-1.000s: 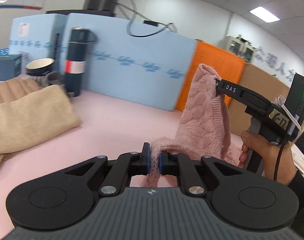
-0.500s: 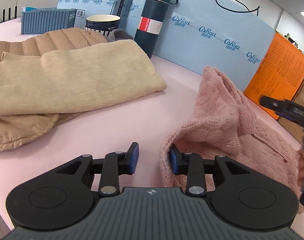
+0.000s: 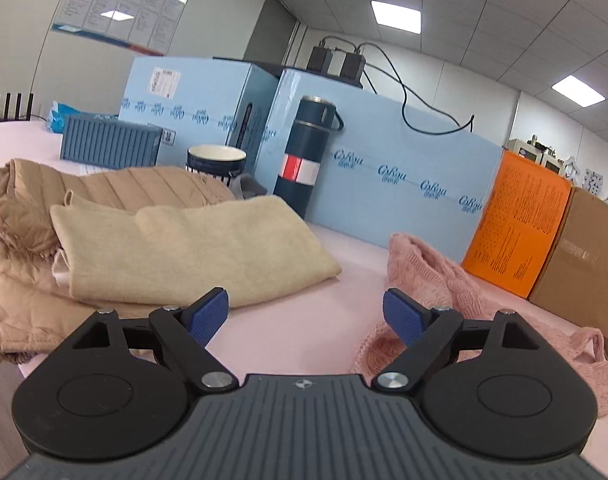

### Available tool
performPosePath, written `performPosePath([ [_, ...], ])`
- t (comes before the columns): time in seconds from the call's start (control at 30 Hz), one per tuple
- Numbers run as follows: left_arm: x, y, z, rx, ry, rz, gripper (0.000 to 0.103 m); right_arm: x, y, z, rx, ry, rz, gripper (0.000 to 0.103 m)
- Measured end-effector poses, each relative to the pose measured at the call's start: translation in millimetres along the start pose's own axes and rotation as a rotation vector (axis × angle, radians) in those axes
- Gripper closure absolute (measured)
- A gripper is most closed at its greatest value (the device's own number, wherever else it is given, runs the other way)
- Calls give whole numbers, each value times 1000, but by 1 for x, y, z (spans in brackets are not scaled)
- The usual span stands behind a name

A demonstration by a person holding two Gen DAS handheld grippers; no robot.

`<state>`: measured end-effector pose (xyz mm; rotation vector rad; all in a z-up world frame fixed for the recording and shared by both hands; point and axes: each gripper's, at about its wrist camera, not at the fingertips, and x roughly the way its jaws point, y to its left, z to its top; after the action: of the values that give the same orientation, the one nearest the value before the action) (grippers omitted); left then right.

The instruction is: Fold clothes

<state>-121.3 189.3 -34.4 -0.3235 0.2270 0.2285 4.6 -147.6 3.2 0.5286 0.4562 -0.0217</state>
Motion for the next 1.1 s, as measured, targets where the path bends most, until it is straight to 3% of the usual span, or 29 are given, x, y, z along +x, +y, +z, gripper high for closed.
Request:
performPosePath([
  [0.07, -5, -12, 9, 27, -4, -38, 18, -3, -28, -12, 184, 27, 83, 11],
  [0.13, -6, -37, 16, 123, 26, -92, 17, 3, -44, -23, 307, 60, 143, 11],
  [0.23, -1, -81, 15, 281, 72, -164, 17, 19, -43, -29, 339, 108, 214, 11],
  [0.33, 14, -120, 6, 431, 160, -256, 16, 39, -18, -29, 290, 154, 254, 8],
  [0.4, 30, -143, -1, 478, 215, -258, 16, 48, -1, -29, 232, 196, 247, 4],
  [0.5, 60, -169, -7, 464, 315, -239, 16, 60, 23, -33, 140, 261, 245, 0],
  [0.6, 94, -180, -11, 355, 408, -259, 15, 73, 36, -36, 118, 277, 271, 0],
  [0.7, 123, -189, -17, 258, 475, -283, 16, 84, 39, -36, 125, 227, 248, 0],
  [0.83, 133, -186, -31, 259, 478, -301, 15, 86, 26, -30, 200, 112, 152, 0],
  [0.9, 132, -184, -32, 251, 473, -331, 7, 87, 16, -26, 250, 59, 136, 1],
  [0.93, 133, -182, -32, 244, 480, -353, 5, 87, 13, -25, 266, 43, 128, 10],
  [0.97, 133, -181, -31, 234, 483, -362, 3, 89, 11, -24, 265, 44, 120, 35],
  [1.0, 134, -179, -31, 224, 485, -365, 2, 92, 10, -23, 250, 59, 110, 54],
  [1.03, 134, -178, -31, 219, 486, -368, 2, 92, 11, -22, 232, 68, 100, 86],
  [1.1, 132, -177, -31, 214, 483, -374, 2, 89, 16, -23, 186, 73, 78, 88],
])
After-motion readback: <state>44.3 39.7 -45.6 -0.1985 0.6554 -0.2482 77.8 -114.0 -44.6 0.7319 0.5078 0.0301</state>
